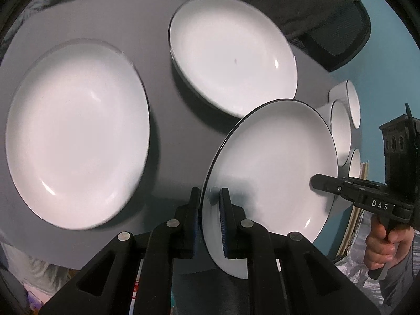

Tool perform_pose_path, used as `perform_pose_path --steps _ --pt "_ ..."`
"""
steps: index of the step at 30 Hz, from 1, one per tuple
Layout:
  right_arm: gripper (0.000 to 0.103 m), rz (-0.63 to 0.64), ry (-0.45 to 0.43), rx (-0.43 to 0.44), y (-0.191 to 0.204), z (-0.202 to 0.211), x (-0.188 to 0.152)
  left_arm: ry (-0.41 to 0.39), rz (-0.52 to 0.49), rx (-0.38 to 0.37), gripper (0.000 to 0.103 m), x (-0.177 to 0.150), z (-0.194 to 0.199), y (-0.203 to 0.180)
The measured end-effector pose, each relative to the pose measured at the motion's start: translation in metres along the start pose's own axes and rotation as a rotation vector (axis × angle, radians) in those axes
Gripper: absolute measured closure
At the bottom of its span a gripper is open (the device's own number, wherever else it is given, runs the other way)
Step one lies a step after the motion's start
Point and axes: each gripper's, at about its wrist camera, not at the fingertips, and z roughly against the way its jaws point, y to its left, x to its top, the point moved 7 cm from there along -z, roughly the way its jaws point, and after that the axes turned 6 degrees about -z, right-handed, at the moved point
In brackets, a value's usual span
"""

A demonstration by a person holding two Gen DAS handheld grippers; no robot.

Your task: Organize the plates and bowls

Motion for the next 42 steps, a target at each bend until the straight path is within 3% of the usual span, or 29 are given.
perform_pose_path --steps 10,20,42 --pt "0.091 0.036 -0.037 -0.002 0.023 0.003 0.06 -0.051 -0.012 0.027 0.091 0.062 0.017 0.01" --pt "0.091 0.043 -0.024 0.009 0.045 -0.02 0.114 -0.067 0.017 0.077 0.089 0.116 0.014 0.046" --pt "0.088 0.003 0.024 -0.016 0.03 -0.034 0.144 -0.034 0.035 0.143 0.088 0.145 -0.008 0.059"
